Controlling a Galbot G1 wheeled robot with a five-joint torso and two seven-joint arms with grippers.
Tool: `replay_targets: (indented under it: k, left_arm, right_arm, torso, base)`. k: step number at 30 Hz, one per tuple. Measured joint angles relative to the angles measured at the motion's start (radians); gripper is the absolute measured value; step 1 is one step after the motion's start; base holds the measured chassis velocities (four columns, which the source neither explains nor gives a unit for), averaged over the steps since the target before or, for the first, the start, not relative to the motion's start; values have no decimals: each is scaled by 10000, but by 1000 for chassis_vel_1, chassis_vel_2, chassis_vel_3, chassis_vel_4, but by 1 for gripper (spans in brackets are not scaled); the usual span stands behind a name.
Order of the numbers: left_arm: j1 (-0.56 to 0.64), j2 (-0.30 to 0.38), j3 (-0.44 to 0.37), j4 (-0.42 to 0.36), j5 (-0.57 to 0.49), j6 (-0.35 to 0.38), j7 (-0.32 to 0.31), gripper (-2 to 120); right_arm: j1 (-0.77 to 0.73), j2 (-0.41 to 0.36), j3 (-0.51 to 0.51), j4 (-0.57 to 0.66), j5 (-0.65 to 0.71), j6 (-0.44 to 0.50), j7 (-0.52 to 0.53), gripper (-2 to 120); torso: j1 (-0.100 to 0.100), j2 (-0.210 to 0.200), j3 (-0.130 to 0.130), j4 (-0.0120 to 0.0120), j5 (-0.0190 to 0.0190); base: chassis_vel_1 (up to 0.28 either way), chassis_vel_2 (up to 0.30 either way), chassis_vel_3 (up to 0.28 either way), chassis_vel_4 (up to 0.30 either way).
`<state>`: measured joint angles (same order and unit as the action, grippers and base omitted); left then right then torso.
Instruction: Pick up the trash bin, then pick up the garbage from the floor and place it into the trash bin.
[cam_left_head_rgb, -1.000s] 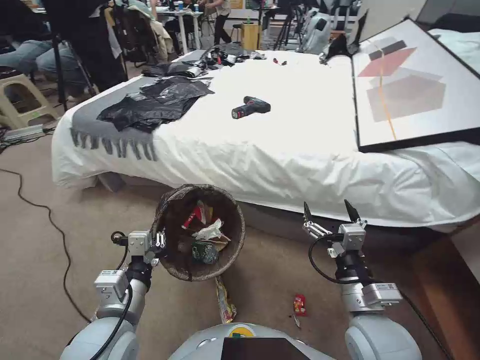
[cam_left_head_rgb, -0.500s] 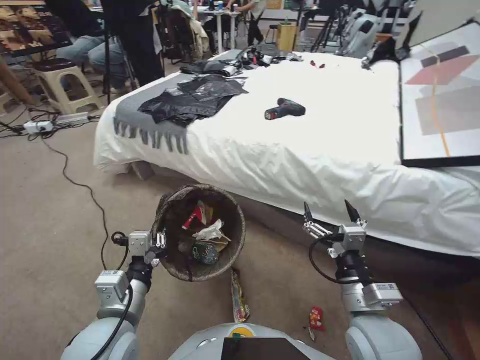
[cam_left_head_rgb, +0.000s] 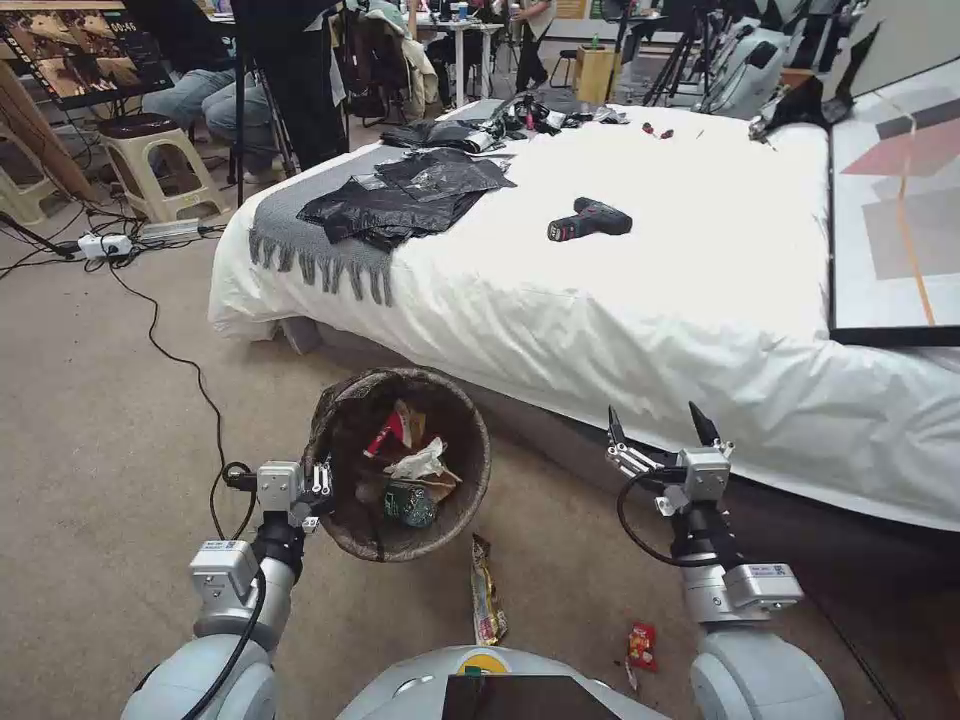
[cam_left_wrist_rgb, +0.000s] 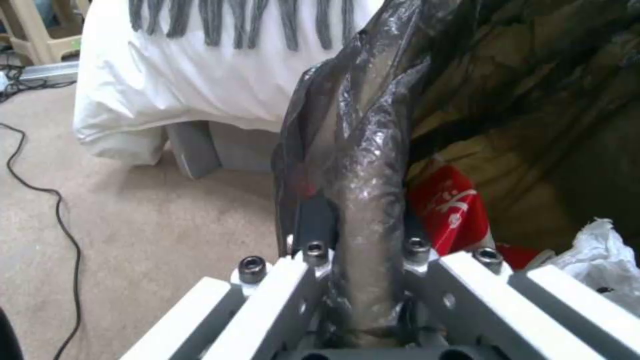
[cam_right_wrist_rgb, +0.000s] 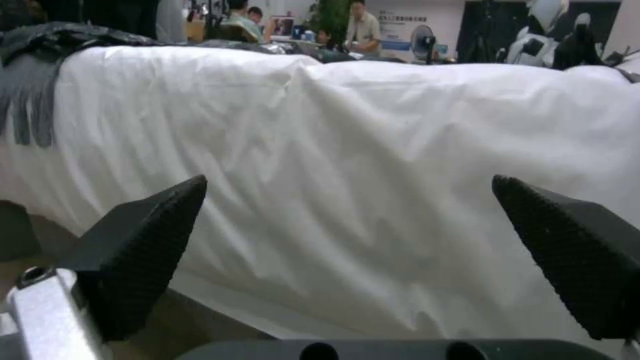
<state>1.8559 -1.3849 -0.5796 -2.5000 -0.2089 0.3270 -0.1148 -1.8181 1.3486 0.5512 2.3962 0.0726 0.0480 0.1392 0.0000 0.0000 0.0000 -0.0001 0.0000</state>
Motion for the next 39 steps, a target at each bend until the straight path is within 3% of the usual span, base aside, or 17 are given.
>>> replay_targets:
  k: [39]
  left_arm:
    - [-84, 24, -35, 0, -40, -16, 15, 3]
  right_arm:
    - [11, 17, -1, 0, -117, -115, -98, 100]
  torso:
    - [0, 0, 0, 1, 0]
  base:
    - [20, -24, -22, 22]
